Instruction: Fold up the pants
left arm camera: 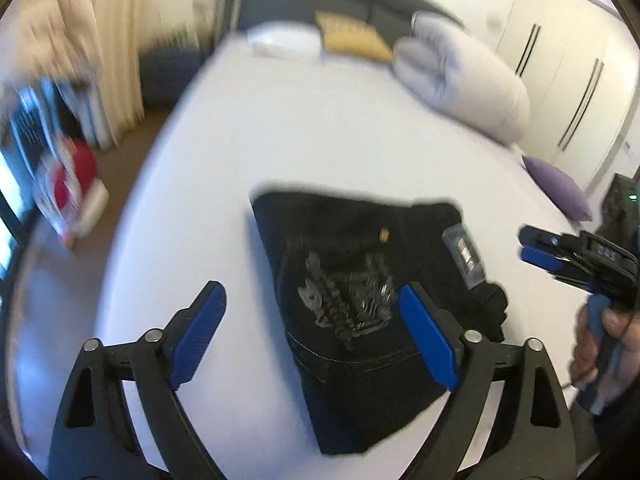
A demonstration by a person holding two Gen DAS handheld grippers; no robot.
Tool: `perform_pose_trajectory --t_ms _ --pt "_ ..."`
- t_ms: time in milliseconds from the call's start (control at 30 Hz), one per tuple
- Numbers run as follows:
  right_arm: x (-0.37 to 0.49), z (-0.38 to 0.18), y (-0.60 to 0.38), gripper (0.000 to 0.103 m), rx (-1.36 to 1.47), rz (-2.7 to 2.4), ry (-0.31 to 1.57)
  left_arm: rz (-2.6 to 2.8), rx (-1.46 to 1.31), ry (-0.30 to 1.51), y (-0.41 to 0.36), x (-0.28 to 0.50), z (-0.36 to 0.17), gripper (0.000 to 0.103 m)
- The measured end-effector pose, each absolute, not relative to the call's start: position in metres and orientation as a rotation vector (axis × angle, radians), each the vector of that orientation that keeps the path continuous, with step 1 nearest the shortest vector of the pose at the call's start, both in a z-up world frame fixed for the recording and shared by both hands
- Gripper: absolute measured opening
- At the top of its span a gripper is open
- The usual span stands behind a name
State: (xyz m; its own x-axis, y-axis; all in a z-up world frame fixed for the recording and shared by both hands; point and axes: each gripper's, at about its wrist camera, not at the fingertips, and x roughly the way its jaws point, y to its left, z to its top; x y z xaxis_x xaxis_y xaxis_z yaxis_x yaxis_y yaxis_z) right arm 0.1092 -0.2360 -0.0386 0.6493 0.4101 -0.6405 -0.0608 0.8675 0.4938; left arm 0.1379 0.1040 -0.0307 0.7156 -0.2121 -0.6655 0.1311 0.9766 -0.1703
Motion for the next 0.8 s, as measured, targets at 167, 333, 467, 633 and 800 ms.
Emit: perform_pose_trajectory --t_ms 167,333,467,633,800 --pt "0.044 0.018 -0.232 0.091 0.344 0.216 0.631 -0.096 -0.007 0.497 0.094 0.061 0.044 0.103" --pt "-0.023 0.070 -0.228 0.103 0.280 0.191 0.397 -0.030 0.020 0.360 0.078 -0.008 0.104 0.103" --pt "-0.060 0.101 -0.222 0.103 0.226 0.181 0.287 -0.036 0.012 0.332 0.073 -0.045 0.134 0.103" --pt "-0.095 0.133 -0.212 0.103 0.159 0.131 0.191 -0.050 -0.016 0.302 0.079 -0.095 0.156 0.103" --pt "-0.114 0.149 -0.199 0.103 0.145 0.140 0.223 0.071 0.059 0.304 0.081 -0.127 0.165 0.103"
